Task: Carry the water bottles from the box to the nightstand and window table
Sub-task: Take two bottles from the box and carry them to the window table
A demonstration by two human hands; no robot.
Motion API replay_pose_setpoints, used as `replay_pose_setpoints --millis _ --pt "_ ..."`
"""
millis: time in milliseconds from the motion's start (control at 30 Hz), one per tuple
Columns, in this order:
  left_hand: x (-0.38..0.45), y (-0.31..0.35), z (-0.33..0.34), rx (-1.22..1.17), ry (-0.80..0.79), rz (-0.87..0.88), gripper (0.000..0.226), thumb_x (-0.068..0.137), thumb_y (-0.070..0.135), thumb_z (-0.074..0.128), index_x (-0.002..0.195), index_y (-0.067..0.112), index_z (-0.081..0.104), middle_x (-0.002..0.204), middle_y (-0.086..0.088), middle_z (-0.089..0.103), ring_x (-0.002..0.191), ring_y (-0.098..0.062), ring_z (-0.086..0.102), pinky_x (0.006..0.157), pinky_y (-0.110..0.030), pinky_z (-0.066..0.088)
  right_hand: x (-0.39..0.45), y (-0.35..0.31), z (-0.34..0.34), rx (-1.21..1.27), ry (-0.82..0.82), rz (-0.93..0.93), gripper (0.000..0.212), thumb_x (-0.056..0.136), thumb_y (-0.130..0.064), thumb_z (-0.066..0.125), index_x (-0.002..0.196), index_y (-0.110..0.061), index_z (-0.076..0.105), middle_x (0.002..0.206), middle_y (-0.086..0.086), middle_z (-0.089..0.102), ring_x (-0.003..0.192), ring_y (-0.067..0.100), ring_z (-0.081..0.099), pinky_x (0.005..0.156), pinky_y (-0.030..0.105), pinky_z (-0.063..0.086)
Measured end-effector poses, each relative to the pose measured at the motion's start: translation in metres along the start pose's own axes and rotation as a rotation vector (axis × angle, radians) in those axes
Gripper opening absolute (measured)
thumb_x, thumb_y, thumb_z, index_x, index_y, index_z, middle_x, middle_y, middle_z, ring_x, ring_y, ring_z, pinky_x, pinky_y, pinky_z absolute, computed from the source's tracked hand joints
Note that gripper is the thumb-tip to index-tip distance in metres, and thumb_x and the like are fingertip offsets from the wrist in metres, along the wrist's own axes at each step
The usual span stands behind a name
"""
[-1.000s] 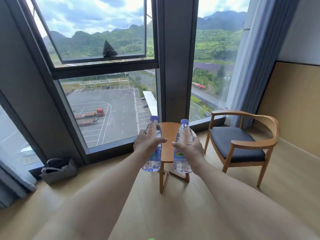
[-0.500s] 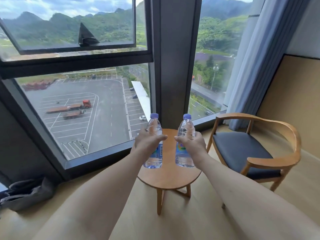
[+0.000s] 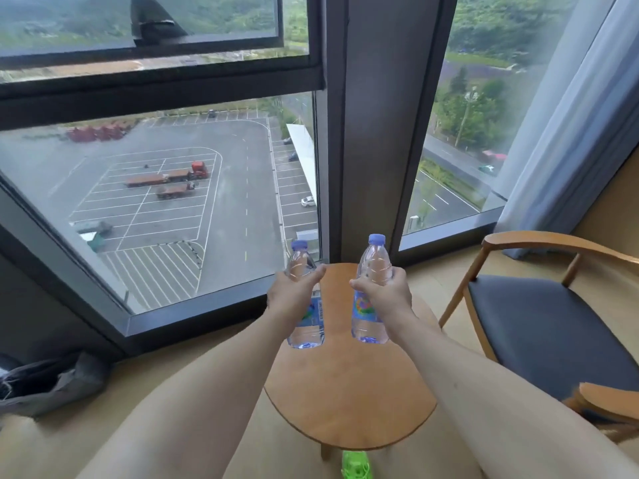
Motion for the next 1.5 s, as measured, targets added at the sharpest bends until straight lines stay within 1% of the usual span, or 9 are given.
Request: replay_pose_setpoints --millis 233,400,600,733,867,967,1133,1367,1500 --pt "0.089 -0.017 0.039 0.145 0.028 -0.124 0.079 0.032 0.073 0.083 0.093 0.034 0.050 0.093 0.009 0.061 0.080 -0.006 0.059 0.067 -0.032 0.053 0.111 0.039 0.037 -0.218 -0.128 0.104 0.077 0.058 -0.020 0.094 0.117 -0.028 0.045 0.106 -0.004 0.066 0.101 0.023 0.065 0.093 0.046 0.055" --pt "0.127 -0.043 0.071 0.130 -0.018 -0.099 0.062 0.041 0.059 0.091 0.094 0.049 0.060 0.086 0.021 0.070 0.078 0.007 0.066 0.078 -0.032 0.056 0.150 0.080 0.060 -0.281 -0.175 0.175 0.072 0.054 -0.017 0.090 0.109 -0.029 0.045 0.101 -0.009 0.063 0.092 0.016 0.064 0.070 0.029 0.048" --pt "0.161 -0.083 0.096 0.144 -0.029 -0.218 0.054 0.066 0.032 0.091 0.110 0.021 0.061 0.104 0.002 0.070 0.099 -0.021 0.068 0.085 -0.034 0.053 0.183 0.129 0.085 -0.380 -0.251 0.214 0.056 0.056 0.005 0.078 0.089 -0.032 0.051 0.085 -0.014 0.064 0.071 0.010 0.060 0.057 0.016 0.047" --pt "0.187 -0.098 0.104 0.203 -0.050 -0.218 0.059 0.064 0.038 0.093 0.111 0.022 0.061 0.103 0.004 0.069 0.097 -0.020 0.066 0.077 -0.031 0.051 0.201 0.148 0.099 -0.410 -0.238 0.222 0.069 0.058 0.009 0.078 0.104 -0.036 0.055 0.115 0.002 0.053 0.092 0.022 0.058 0.057 0.008 0.043" --pt "0.212 -0.108 0.117 0.225 -0.091 -0.188 0.066 0.064 0.039 0.096 0.116 0.023 0.058 0.100 0.009 0.066 0.099 -0.016 0.065 0.085 -0.031 0.053 0.217 0.168 0.108 -0.379 -0.242 0.256 0.070 0.056 0.012 0.081 0.109 -0.029 0.061 0.103 -0.005 0.067 0.090 0.020 0.061 0.077 0.026 0.054" --pt "0.225 -0.117 0.125 0.202 -0.120 -0.190 0.071 0.063 0.038 0.097 0.119 0.020 0.056 0.109 0.003 0.067 0.104 -0.019 0.065 0.096 -0.038 0.054 0.221 0.177 0.109 -0.344 -0.238 0.270 0.068 0.060 0.016 0.080 0.106 -0.030 0.061 0.090 -0.014 0.064 0.080 0.015 0.056 0.060 0.010 0.049" --pt "0.233 -0.125 0.128 0.230 -0.134 -0.151 0.067 0.063 0.043 0.094 0.108 0.016 0.051 0.095 0.009 0.059 0.092 -0.017 0.062 0.086 -0.038 0.056 0.219 0.187 0.111 -0.421 -0.280 0.227 0.078 0.057 0.014 0.086 0.111 -0.036 0.062 0.106 -0.007 0.068 0.101 0.022 0.064 0.092 0.037 0.057" --pt "0.227 -0.114 0.141 0.328 -0.265 -0.122 0.075 0.059 0.072 0.085 0.097 0.019 0.048 0.100 0.000 0.060 0.091 -0.015 0.061 0.066 -0.031 0.048 0.214 0.176 0.112 -0.518 -0.286 0.177 0.086 0.063 -0.004 0.092 0.138 -0.022 0.055 0.124 0.002 0.067 0.115 0.022 0.061 0.098 0.030 0.048" --pt "0.222 -0.100 0.141 0.439 -0.385 -0.039 0.083 0.069 0.077 0.075 0.124 0.019 0.053 0.106 0.000 0.064 0.096 -0.017 0.063 0.074 -0.033 0.053 0.208 0.152 0.100 -0.530 -0.167 0.098 0.078 0.064 -0.027 0.096 0.133 -0.020 0.060 0.124 0.007 0.060 0.112 0.022 0.061 0.101 0.038 0.049"
Point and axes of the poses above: each hand's wrist, its own x-axis towards the middle knuckle, its own z-axis out of the palm, y = z × x, the point moved 9 cm from there along x, towards the middle knuckle
